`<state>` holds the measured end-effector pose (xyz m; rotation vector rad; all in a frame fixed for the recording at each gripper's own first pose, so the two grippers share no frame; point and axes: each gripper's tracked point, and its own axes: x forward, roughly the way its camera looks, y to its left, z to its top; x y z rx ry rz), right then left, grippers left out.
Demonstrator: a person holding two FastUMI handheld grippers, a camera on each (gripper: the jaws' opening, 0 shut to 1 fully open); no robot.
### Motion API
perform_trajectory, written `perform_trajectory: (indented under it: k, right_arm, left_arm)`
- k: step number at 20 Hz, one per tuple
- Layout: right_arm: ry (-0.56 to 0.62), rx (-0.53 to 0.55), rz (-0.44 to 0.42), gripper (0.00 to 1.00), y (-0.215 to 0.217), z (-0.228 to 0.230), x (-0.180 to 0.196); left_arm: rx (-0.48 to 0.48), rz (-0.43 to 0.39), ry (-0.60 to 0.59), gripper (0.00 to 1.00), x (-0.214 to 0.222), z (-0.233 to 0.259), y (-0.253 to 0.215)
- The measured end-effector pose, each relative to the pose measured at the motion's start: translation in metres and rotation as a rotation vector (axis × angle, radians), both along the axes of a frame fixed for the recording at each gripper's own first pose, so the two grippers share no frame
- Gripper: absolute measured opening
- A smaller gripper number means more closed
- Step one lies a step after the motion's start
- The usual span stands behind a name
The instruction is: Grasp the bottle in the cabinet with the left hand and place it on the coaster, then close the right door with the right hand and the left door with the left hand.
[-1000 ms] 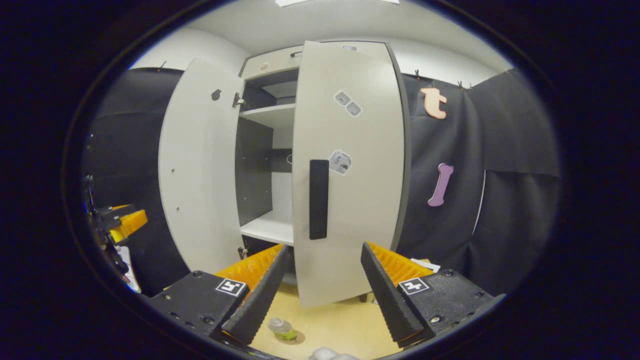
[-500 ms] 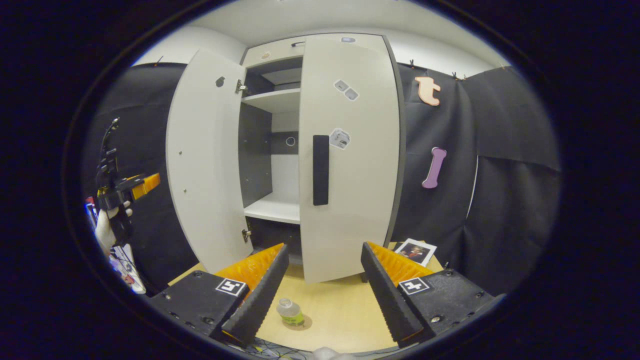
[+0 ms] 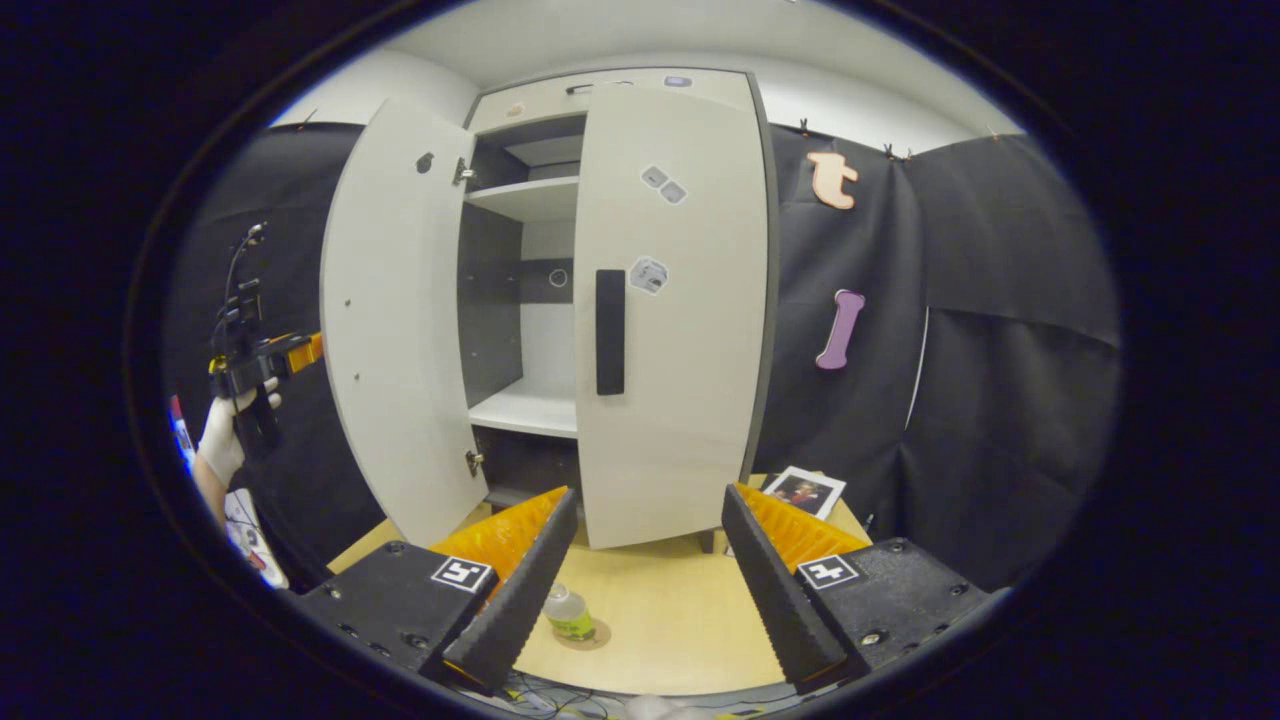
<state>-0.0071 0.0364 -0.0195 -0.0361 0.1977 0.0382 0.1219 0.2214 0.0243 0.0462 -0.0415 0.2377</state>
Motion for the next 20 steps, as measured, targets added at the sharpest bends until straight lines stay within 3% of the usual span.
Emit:
perform_trajectory:
  k: [1,6,7,9,10,11,12,13,14,16,20]
  right_arm:
    - [-0.004,0.001,-0.004,0.96,-0.001,0.001,0.000]
    - [-0.006,-0.011,0.015,0.96,-0.003,-0.001,0.005]
    - [-0.005,-0.012,0.022,0.96,-0.004,-0.002,0.006]
    - [-0.002,-0.009,0.037,0.96,-0.007,-0.003,0.009]
    - [0.000,-0.006,0.045,0.96,-0.010,-0.004,0.010]
    - [0.003,-0.003,0.050,0.96,-0.014,-0.004,0.012]
    - [0.002,0.000,0.057,0.96,-0.018,-0.005,0.014]
    - [0.000,0.004,0.059,0.96,-0.024,-0.004,0.015]
    - [-0.002,0.008,0.061,0.96,-0.028,-0.002,0.016]
    - [-0.003,0.016,0.069,0.96,-0.040,-0.002,0.021]
    - [-0.001,0.008,0.095,0.96,-0.059,-0.002,0.031]
  left_arm:
    - [0.008,0.001,-0.005,0.93,0.000,0.001,0.000]
    - [0.041,-0.004,-0.010,0.92,0.001,0.004,-0.004]
    - [0.055,0.009,-0.015,0.88,0.000,0.005,-0.004]
    - [0.058,0.012,-0.013,0.92,0.002,0.005,-0.010]
    - [0.057,0.019,-0.014,0.90,0.001,0.004,-0.011]
    - [0.059,0.032,-0.009,0.83,-0.002,0.004,-0.011]
    - [0.058,0.049,-0.006,0.87,-0.003,0.004,-0.011]
    - [0.057,0.063,-0.005,0.82,-0.004,0.004,-0.011]
    - [0.056,0.073,-0.003,0.87,-0.005,0.004,-0.013]
    - [0.055,0.091,0.004,0.83,-0.006,0.004,-0.020]
    - [0.047,0.109,0.011,0.87,-0.010,0.003,-0.040]
